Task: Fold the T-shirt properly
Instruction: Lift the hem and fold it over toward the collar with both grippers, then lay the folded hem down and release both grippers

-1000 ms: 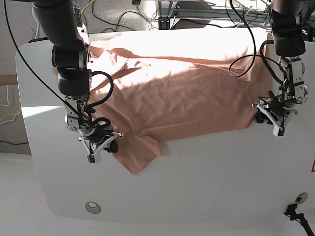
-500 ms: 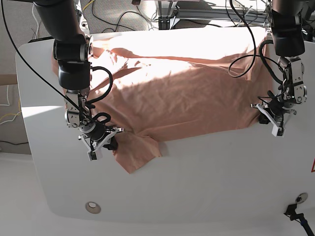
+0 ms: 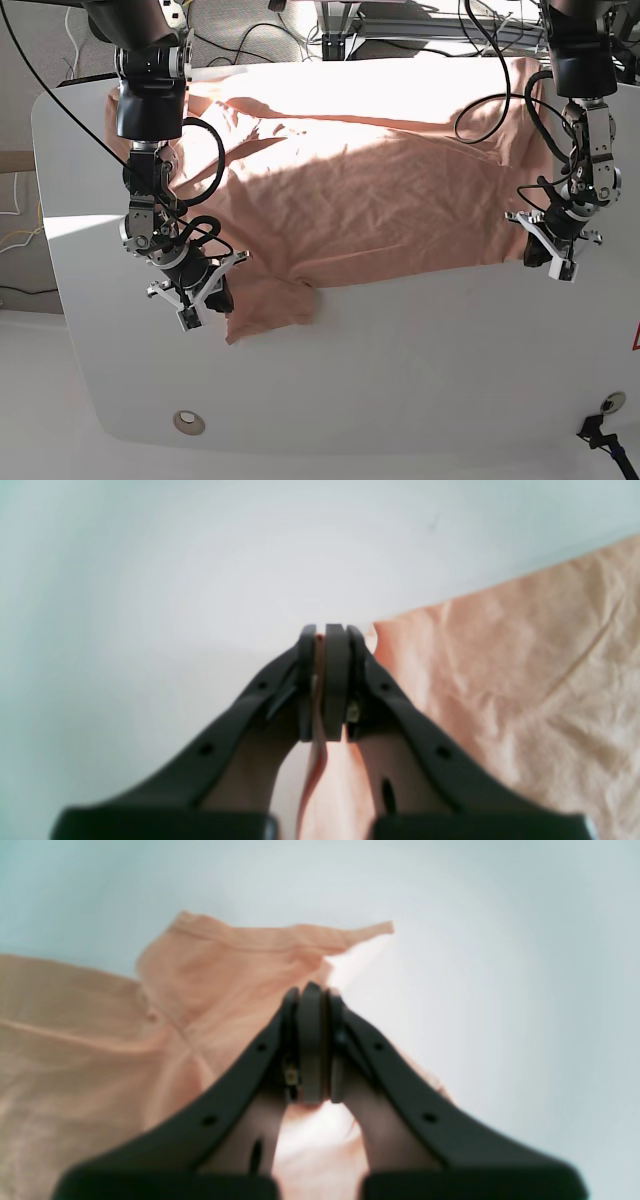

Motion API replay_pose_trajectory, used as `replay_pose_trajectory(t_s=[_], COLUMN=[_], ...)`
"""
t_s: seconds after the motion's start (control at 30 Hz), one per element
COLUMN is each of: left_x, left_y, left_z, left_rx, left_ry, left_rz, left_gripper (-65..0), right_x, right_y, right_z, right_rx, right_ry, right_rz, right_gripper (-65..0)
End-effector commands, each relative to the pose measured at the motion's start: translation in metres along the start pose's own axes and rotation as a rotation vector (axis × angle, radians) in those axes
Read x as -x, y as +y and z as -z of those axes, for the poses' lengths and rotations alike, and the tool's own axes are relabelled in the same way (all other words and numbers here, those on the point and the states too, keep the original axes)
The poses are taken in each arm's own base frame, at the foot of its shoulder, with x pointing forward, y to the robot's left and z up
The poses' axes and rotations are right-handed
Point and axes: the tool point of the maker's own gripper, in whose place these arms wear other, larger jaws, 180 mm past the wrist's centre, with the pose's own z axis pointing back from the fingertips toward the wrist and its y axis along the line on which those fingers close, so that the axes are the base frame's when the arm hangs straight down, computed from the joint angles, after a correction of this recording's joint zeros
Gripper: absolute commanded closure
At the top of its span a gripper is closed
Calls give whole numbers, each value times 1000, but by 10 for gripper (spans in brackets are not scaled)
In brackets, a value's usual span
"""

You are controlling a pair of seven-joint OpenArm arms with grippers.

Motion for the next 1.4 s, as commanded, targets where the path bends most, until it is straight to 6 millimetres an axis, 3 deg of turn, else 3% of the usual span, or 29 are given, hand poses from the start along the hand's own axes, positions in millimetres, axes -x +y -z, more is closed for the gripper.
replay_pose_trajectory(t_s=[0.0, 0.1, 0.33, 0.43, 0.57, 0.73, 0.93, 1.17, 1.37], left_x=[-30, -27, -16, -17, -17, -12, 6, 41, 52], left_y=[9, 13, 31, 32, 18, -6, -12, -11, -8], left_z=[-6, -12, -24, -29, -44, -68, -97, -107, -109], left_rx=[-16, -28, -64, -63, -38, 1, -2, -13, -28], left_ry=[-101, -132, -113, -142, -167, -175, -147, -49, -1], left_rz=[22, 11, 17, 31, 79, 136, 162, 201, 269], left_gripper=[0, 0, 0, 0, 0, 0, 0, 0, 0], right_x=[-32, -26, -3, 6, 12, 29, 55, 70, 79], right_y=[-7, -1, -15, -15, -3, 8, 18, 22, 23], right_z=[-14, -31, -74, -90, -106, -118, -129, -134, -140], right_rx=[22, 29, 109, 124, 120, 108, 92, 82, 81], right_ry=[-64, -54, -11, 19, 31, 60, 113, 148, 171], right_rz=[-63, -100, -97, -127, -154, -161, -153, -143, -146], right_gripper=[0, 0, 0, 0, 0, 0, 0, 0, 0])
